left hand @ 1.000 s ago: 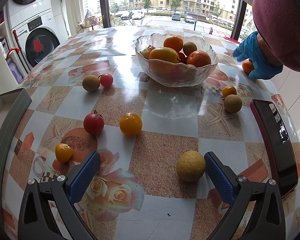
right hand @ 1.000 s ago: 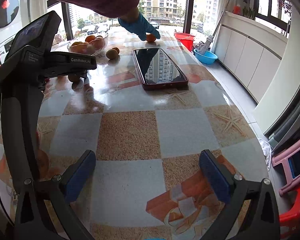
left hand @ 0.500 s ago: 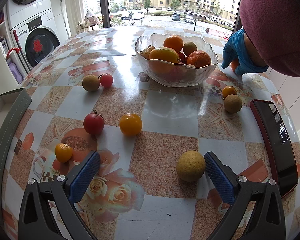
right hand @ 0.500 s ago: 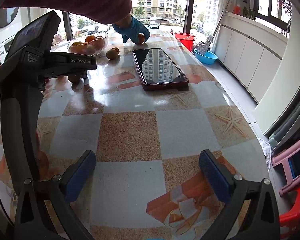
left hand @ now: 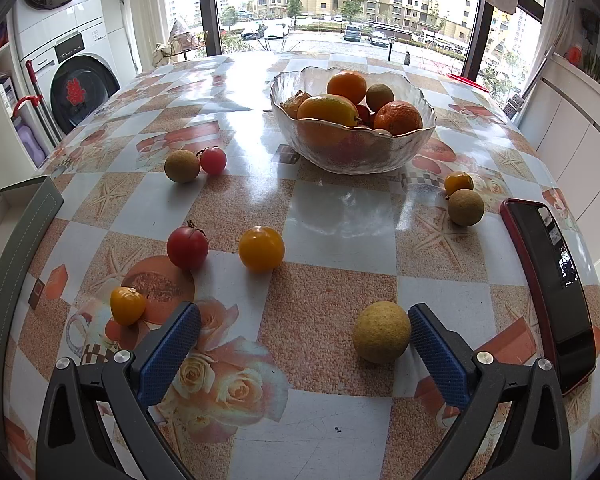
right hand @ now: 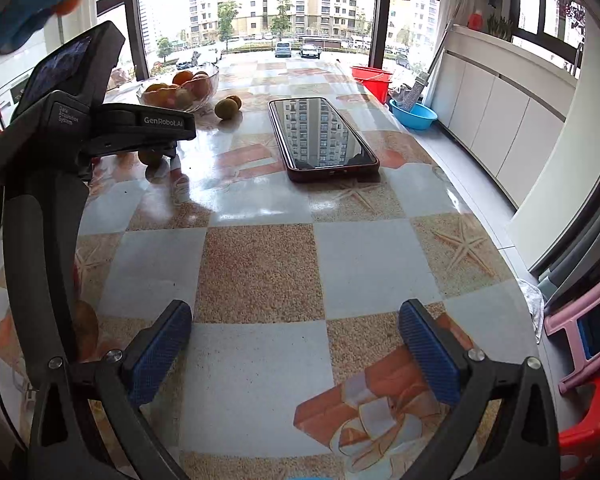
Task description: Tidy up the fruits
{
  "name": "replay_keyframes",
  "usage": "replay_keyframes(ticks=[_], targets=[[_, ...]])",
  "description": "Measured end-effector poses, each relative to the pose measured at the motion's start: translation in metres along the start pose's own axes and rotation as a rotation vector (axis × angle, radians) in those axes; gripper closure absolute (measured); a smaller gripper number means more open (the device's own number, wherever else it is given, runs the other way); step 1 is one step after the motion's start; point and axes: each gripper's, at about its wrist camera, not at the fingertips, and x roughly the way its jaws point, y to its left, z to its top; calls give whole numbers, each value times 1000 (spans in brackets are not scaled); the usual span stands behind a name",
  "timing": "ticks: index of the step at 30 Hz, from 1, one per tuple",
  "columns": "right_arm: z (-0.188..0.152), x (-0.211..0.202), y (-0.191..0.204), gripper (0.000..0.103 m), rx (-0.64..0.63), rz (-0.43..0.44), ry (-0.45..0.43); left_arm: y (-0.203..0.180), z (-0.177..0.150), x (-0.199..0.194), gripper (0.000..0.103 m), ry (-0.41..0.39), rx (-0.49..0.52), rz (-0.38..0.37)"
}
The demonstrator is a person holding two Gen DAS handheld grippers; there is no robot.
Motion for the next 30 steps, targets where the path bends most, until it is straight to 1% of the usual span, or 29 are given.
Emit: replay_keyframes(ticks=[30], targets=[[-1, -1, 1, 0, -6, -5, 7, 0, 0, 0, 0, 5, 4, 0]])
